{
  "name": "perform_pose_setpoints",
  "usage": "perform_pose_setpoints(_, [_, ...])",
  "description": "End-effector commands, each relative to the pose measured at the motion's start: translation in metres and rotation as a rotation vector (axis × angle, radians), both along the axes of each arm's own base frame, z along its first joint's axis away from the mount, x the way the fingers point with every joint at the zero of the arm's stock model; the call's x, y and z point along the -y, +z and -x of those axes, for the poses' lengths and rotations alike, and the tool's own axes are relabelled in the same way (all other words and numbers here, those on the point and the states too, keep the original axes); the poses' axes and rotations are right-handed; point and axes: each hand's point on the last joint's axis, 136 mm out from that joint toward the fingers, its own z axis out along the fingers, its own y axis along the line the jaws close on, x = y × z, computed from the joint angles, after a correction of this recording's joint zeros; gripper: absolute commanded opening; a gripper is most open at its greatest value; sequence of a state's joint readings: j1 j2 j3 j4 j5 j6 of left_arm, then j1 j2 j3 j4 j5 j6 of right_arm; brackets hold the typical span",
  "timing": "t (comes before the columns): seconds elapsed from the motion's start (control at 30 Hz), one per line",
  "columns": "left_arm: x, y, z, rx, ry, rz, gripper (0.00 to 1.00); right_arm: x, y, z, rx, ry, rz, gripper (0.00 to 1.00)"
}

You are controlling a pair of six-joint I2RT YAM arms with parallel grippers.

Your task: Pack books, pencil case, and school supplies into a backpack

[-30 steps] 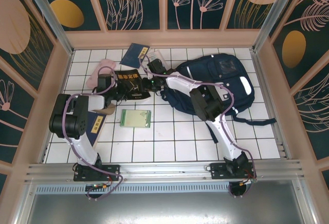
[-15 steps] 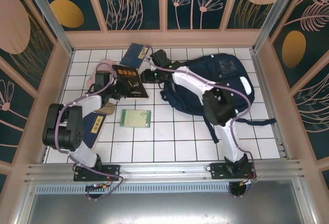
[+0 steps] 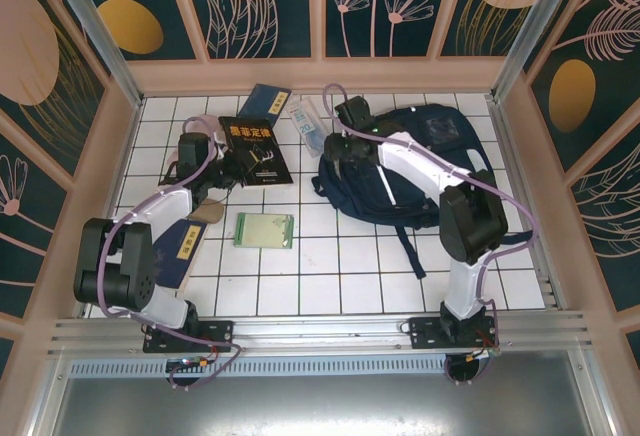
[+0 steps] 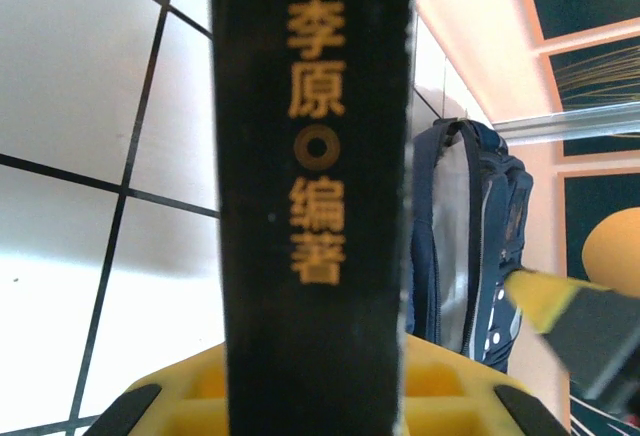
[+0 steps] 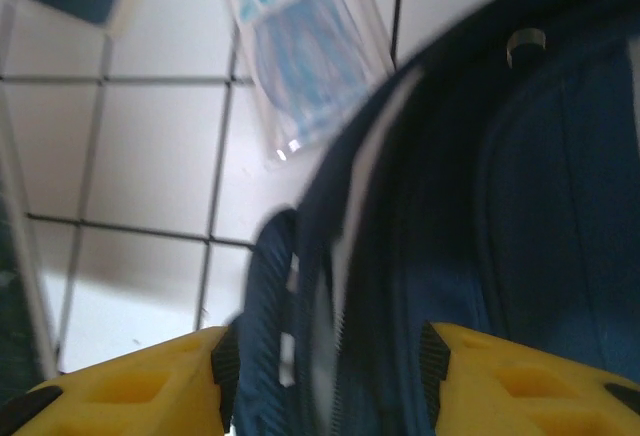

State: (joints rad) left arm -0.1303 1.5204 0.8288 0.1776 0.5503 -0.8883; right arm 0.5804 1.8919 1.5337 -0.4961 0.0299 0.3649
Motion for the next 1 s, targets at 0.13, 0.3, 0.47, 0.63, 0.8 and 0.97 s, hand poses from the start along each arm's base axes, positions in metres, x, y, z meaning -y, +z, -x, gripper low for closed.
perform_pose_setpoints(0.13, [0.01,0.041,0.003,0.118,-0.04,0.045,0.03,-0.002,-0.028,0.001,-0.039,-0.001,0.044,0.5])
perform_pose_setpoints(0.3, [0.013,0.044,0.008,0.117,-0.051,0.058,0.04,0.001,-0.042,-0.001,-0.061,-0.008,0.076,0.25])
perform_pose_setpoints(0.47, [0.019,0.05,0.011,0.119,-0.063,0.077,0.04,0.006,-0.024,-0.004,-0.019,-0.024,0.076,0.0])
perform_pose_setpoints(0.63, [0.039,0.057,0.01,0.119,-0.097,0.1,0.04,0.01,0.02,-0.009,0.063,-0.035,0.046,0.0])
perform_pose_setpoints(0.8, [0.07,0.065,0.008,0.127,-0.146,0.125,0.04,0.02,0.071,-0.012,0.144,-0.046,-0.004,0.0])
perform_pose_setpoints(0.97, [0.097,0.08,0.002,0.151,-0.179,0.196,0.04,0.039,0.126,-0.013,0.209,-0.062,-0.086,0.0])
